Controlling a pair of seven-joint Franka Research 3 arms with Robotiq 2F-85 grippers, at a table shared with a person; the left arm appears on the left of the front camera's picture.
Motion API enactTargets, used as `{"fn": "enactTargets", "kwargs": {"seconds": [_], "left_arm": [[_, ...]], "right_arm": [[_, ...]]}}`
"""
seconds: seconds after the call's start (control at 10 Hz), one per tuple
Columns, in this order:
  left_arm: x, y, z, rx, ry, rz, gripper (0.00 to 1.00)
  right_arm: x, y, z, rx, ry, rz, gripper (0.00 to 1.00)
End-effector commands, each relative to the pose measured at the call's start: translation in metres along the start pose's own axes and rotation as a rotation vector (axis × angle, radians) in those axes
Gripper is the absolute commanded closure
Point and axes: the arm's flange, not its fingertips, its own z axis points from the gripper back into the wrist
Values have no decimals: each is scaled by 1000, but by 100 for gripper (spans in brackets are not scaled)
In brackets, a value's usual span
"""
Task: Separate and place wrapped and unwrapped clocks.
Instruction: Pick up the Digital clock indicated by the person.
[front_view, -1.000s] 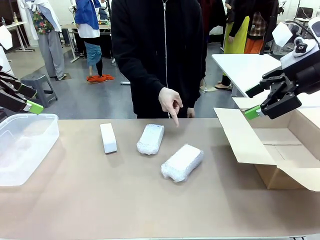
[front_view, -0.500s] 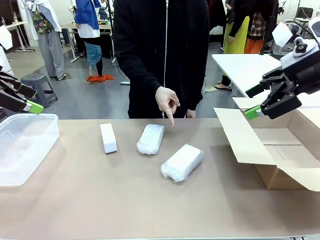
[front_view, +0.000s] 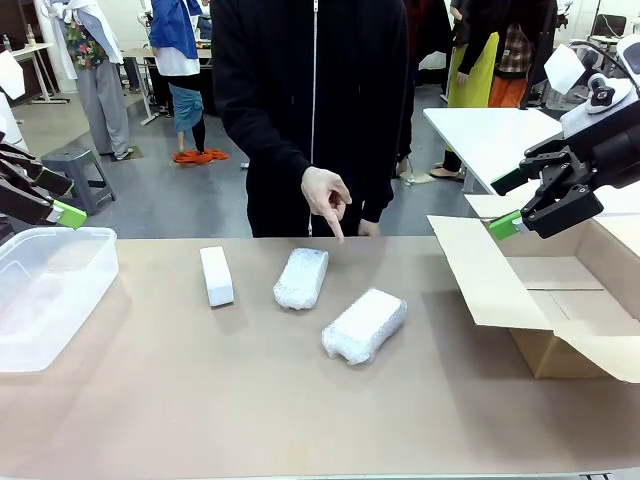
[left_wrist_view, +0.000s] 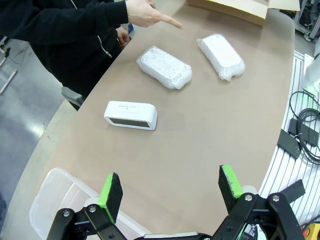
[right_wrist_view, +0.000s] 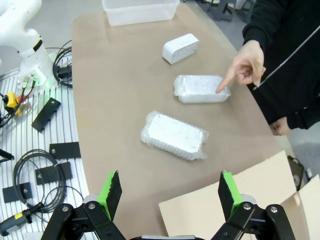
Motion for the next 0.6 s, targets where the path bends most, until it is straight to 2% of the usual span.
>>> {"fn": "enactTargets", "kwargs": {"seconds": [0.0, 0.3, 0.4, 0.5], "left_arm": [[-1, 1, -1, -8, -4, 0, 0], [-1, 1, -1, -8, -4, 0, 0], [-1, 1, -1, -8, -4, 0, 0], [-1, 1, -1, -8, -4, 0, 0]], "right_arm": [[0, 0, -1, 15, -13, 7, 0], [0, 0, 0, 0, 0, 0, 0], [22, -14, -9, 26, 74, 80, 0], [45, -31, -23, 123, 176, 131, 0]]}}
